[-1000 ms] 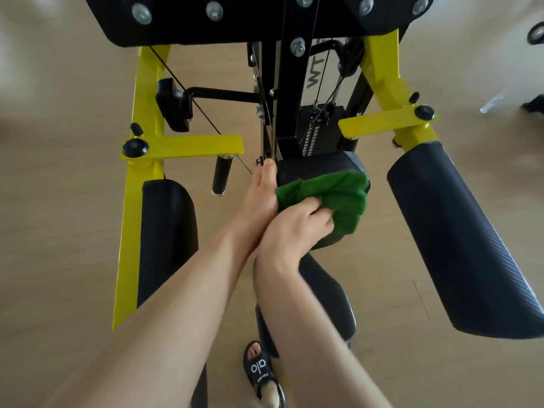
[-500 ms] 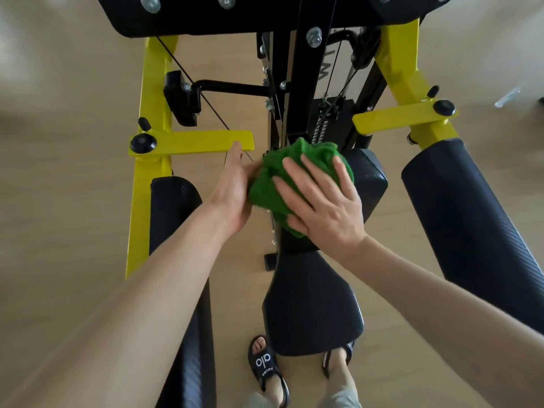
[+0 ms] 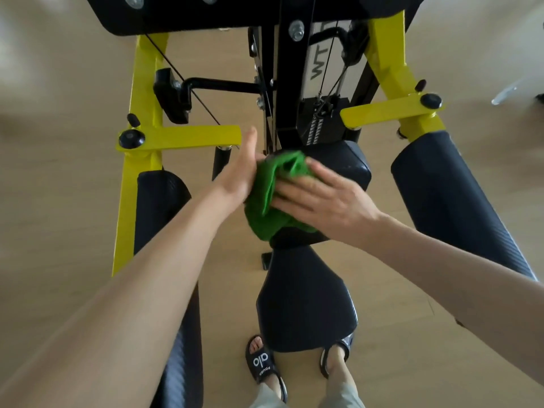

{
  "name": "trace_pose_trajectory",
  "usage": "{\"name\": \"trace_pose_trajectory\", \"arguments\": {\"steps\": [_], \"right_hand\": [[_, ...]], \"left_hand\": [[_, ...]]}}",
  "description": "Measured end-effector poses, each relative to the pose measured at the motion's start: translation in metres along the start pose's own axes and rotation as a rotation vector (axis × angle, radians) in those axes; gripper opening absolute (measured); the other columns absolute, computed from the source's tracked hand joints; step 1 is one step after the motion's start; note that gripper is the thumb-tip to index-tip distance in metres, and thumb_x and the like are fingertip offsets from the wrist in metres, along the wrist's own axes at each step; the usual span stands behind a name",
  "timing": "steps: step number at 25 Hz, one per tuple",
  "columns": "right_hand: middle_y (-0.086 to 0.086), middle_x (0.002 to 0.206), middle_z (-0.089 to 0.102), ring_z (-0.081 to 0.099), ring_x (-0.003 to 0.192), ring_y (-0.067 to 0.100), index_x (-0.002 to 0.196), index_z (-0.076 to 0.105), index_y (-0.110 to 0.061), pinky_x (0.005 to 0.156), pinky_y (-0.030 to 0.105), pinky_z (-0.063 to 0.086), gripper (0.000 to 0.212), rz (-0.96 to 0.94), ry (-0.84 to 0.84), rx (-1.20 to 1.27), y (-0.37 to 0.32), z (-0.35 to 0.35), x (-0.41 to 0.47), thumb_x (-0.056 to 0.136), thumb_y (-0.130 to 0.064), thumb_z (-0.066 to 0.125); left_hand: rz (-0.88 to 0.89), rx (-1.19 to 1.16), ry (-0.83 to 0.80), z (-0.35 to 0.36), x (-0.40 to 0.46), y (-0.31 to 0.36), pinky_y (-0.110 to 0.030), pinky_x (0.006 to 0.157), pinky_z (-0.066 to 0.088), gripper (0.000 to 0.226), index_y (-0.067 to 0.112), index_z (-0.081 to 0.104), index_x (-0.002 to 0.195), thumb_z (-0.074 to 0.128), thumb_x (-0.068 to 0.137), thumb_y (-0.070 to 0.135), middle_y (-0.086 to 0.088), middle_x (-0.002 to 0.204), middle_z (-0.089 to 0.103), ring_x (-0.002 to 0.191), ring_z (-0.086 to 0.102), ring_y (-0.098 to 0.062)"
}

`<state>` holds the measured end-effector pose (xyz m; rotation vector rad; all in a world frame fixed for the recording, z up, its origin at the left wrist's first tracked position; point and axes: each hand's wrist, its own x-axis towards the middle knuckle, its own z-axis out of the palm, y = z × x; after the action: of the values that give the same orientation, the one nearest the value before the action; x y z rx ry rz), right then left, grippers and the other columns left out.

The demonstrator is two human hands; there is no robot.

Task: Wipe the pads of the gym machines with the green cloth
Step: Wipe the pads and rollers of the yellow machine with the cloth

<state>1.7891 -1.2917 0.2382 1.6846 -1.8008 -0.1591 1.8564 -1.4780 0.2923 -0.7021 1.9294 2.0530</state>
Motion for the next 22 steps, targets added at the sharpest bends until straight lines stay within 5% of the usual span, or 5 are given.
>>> {"name": "trace_pose_trajectory", "arguments": {"steps": [6,11,15,19,22], "right_hand": [[0.017,0.150,0.046,0.045,0.139,0.031,0.143,0.050,-0.005,0.120,0.050,0.024,0.054,0.460,0.130,0.148,-0.017,0.001,0.005,0.097,-0.030,0.064],[0.006,0.158,0.036,0.057,0.129,0.024,0.148,0.045,-0.017,0.120,0.045,0.027,0.055,0.294,0.099,0.078,-0.037,0.008,-0.025,0.097,-0.017,0.064],[0.014,0.150,0.048,0.045,0.139,0.029,0.143,0.054,-0.014,0.119,0.048,0.029,0.040,0.345,0.112,0.219,-0.004,-0.009,-0.002,0.104,-0.021,0.050],[0.013,0.134,0.063,0.056,0.128,0.030,0.128,0.066,-0.005,0.114,0.050,0.034,0.041,0.657,0.176,0.308,0.006,-0.007,0.004,0.105,-0.032,0.046],[0.013,0.136,0.060,0.053,0.130,0.030,0.129,0.064,-0.003,0.114,0.045,0.035,0.046,0.975,0.298,0.394,-0.008,-0.007,0.001,0.107,-0.031,0.035]], "left_hand": [[-0.009,0.058,0.161,0.015,-0.006,-0.004,-0.034,0.102,0.044,0.079,0.013,0.043,0.149,0.021,0.098,0.069,-0.003,0.143,0.053,0.134,0.051,-0.023],[0.015,0.043,0.142,0.032,-0.009,-0.004,-0.008,0.056,0.051,0.066,0.015,0.063,0.108,0.009,0.106,0.052,0.007,0.083,0.072,0.069,0.068,0.003],[0.064,-0.135,0.141,0.035,-0.008,-0.005,-0.027,0.088,0.056,0.071,0.018,0.064,0.123,0.005,0.105,0.055,0.000,0.101,0.070,0.092,0.070,-0.011],[0.135,-0.090,0.199,0.041,-0.009,-0.007,-0.003,0.073,0.047,0.065,0.008,0.051,0.132,0.001,0.108,0.040,0.006,0.104,0.064,0.079,0.066,0.015],[0.084,-0.003,0.200,0.039,-0.010,-0.008,-0.019,0.107,0.027,0.073,0.013,0.051,0.144,0.001,0.106,0.051,0.003,0.141,0.056,0.130,0.050,-0.004]]}}
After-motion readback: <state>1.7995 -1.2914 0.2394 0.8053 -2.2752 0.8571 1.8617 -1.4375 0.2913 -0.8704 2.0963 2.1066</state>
